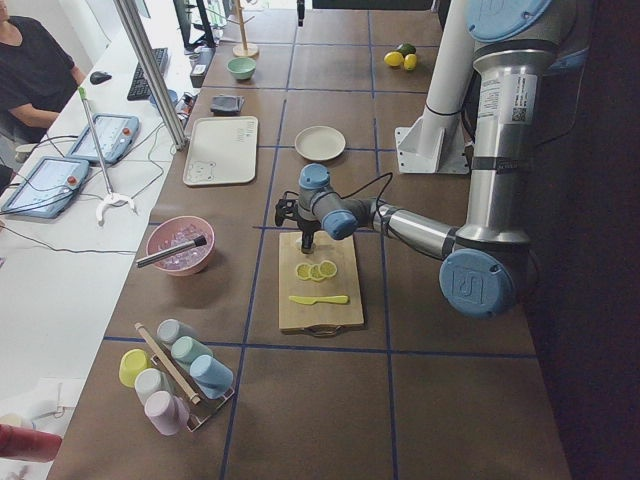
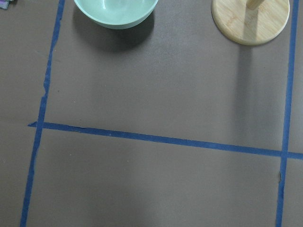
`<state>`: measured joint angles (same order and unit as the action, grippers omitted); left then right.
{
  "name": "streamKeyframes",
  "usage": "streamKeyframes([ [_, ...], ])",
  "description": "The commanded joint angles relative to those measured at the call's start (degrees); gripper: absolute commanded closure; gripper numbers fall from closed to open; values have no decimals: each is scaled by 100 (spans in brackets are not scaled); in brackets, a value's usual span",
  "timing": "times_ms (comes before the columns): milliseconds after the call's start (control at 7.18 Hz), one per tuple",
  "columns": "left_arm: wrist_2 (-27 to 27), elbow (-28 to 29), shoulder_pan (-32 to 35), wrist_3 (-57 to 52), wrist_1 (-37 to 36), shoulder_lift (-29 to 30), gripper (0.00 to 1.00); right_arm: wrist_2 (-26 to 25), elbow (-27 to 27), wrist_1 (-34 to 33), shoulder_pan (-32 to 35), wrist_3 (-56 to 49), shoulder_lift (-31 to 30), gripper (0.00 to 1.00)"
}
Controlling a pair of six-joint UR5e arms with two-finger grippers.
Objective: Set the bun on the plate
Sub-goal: 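Lower the left gripper onto the white bun on the cutting board and grasp it, then lift the bun with the left gripper and carry it over the white plate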
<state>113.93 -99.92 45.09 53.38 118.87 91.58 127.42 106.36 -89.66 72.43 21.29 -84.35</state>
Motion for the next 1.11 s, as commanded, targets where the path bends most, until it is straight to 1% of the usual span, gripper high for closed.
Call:
streamKeyframes([
  [0, -11, -63, 9, 15, -13, 1, 86, 11, -2, 1, 8, 7, -12, 0],
  [139, 6, -107, 18, 15, -13, 1, 86, 11, -2, 1, 17, -2, -12, 0],
  [278, 24, -281, 18, 15, -100, 1, 86, 11, -2, 1, 17, -2, -12, 0],
  [418, 24, -544, 9, 23, -449, 88, 86, 11, -2, 1, 17, 7, -12, 0],
  [557, -2, -860, 9, 32, -1505, 576, 84, 11, 7, 1, 17, -2, -38, 0],
  [696, -37, -985, 0, 224, -2412, 1216, 83, 11, 7, 10, 17, 7, -64, 0],
  [835, -90, -977, -244, 730, -2726, 1683, 83, 11, 7, 10, 17, 7, -73, 0],
  [975, -369, -925, -803, 1397, -2938, 2106, 83, 20, 7, 19, 17, 7, -117, 0],
])
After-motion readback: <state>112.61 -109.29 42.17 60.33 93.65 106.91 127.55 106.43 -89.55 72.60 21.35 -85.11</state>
